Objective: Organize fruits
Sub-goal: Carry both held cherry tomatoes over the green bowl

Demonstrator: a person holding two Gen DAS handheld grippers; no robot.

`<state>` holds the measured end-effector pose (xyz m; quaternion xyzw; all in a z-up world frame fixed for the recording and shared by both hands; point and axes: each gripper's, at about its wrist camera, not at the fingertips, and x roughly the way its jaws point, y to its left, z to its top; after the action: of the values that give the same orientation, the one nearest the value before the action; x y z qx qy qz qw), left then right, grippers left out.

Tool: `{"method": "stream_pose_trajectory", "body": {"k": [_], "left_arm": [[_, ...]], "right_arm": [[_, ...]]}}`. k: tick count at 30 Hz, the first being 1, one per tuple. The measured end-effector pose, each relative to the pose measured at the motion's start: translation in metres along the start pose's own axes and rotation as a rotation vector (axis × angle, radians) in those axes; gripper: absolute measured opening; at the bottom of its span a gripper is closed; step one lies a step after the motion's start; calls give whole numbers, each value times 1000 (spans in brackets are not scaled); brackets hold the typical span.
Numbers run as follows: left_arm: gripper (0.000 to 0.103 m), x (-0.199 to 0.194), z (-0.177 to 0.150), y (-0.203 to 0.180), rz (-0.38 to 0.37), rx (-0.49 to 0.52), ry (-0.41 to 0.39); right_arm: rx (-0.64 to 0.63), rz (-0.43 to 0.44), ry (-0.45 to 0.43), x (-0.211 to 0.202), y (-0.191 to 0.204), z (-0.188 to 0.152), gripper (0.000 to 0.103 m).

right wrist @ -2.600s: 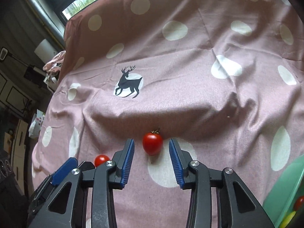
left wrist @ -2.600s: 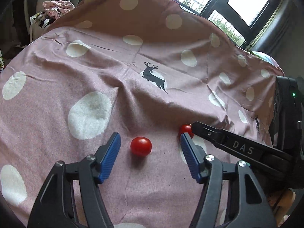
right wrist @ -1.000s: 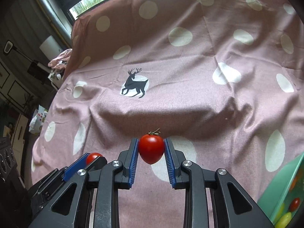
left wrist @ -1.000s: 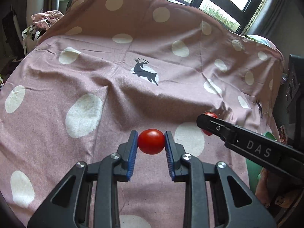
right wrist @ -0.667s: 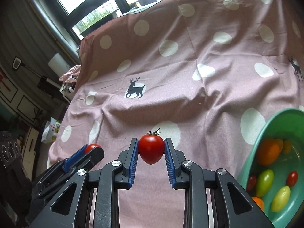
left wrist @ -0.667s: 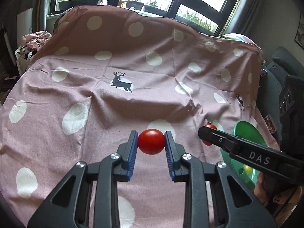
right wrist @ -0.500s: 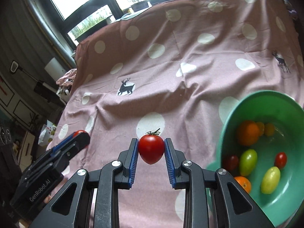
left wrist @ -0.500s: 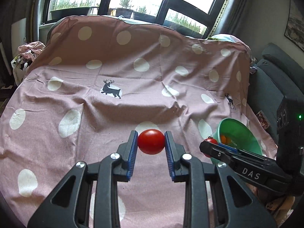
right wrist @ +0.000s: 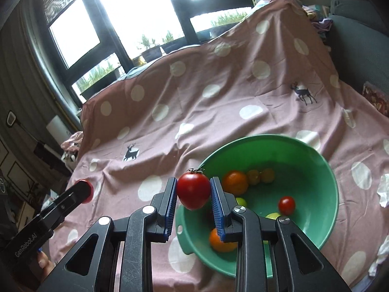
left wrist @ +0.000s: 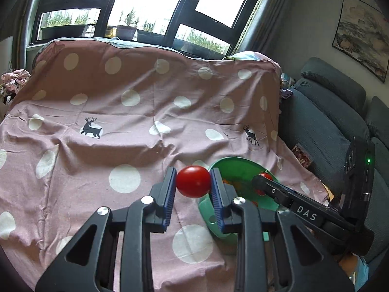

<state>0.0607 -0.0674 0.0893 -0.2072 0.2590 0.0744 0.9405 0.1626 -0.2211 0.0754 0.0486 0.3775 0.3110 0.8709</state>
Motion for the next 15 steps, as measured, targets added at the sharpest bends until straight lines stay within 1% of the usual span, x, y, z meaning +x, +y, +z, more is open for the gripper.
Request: {"method": "stream_pose_trajectory", "body": {"k": [2, 3, 6, 10, 12, 15], "left_arm": [[28, 13, -1, -13, -13, 6, 19], [28, 20, -2, -19, -14, 7, 29], [28, 38, -6, -35, -33, 17, 59], [28, 61, -14, -54, -53, 48, 106], [28, 72, -18, -60, -64, 54, 136], [28, 85, -24, -67, -60, 80, 171]], "right_arm": [[13, -68, 5, 2, -10, 1, 29], [19, -81, 6, 2, -16, 1, 29], [61, -63, 25, 5, -34, 2, 29], [83, -121, 36, 9, -49, 2, 29], [95, -128, 56, 12, -57, 0, 29], [114, -145, 70, 14, -67, 0, 29]]}}
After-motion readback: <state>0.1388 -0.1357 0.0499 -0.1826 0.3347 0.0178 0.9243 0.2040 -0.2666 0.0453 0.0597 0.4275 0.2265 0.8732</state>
